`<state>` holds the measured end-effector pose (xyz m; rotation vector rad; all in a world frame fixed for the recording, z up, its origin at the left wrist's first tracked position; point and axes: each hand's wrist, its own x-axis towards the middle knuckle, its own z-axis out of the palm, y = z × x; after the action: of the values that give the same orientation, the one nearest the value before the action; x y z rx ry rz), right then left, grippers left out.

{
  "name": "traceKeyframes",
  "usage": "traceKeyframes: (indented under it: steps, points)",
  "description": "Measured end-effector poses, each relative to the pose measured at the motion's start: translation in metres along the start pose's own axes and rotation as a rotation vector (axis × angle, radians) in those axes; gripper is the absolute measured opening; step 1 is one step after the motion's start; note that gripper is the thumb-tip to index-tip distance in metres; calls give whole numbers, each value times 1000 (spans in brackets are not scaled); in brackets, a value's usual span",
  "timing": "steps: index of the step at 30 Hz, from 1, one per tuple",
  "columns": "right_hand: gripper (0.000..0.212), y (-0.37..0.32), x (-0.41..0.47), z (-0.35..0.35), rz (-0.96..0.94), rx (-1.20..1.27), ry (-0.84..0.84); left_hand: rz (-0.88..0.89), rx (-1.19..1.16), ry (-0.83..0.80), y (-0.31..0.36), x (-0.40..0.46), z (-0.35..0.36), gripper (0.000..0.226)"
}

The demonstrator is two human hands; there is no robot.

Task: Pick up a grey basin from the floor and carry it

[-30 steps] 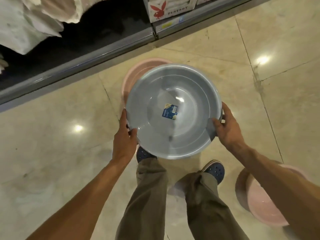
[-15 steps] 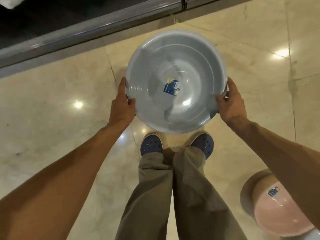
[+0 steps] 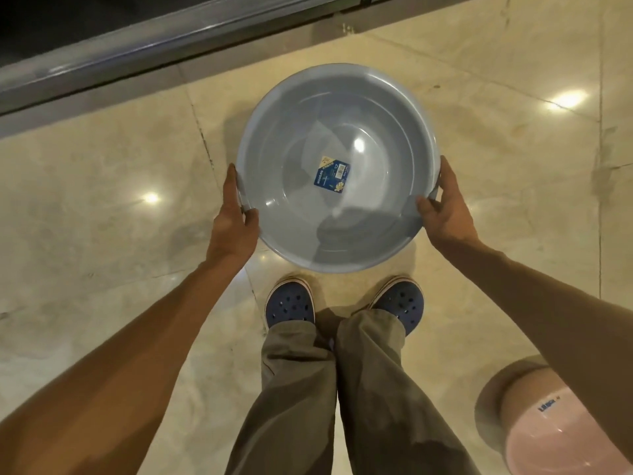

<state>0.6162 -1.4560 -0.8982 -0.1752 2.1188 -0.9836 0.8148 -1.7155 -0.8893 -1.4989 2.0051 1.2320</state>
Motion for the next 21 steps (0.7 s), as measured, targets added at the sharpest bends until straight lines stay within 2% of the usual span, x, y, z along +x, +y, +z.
traceKeyframes:
  steps: [5,9,13,18,21]
  points:
    - [73,7,10,2,124,92,15,-73,-140,-34,3,15,0,91]
    - [73,5,-3,-6,158,143,60,-31,-153,-33,9,4,-3,90]
    - [70,6,-38,-27,145,159,63,-3,-180,-106,18,-19,-9,89]
    - [67,10,-93,-58,224,205,149,49,-56,-183,51,-55,-7,86]
    - [65,8,-128,-77,280,242,223,149,-11,-225,75,-80,-7,85]
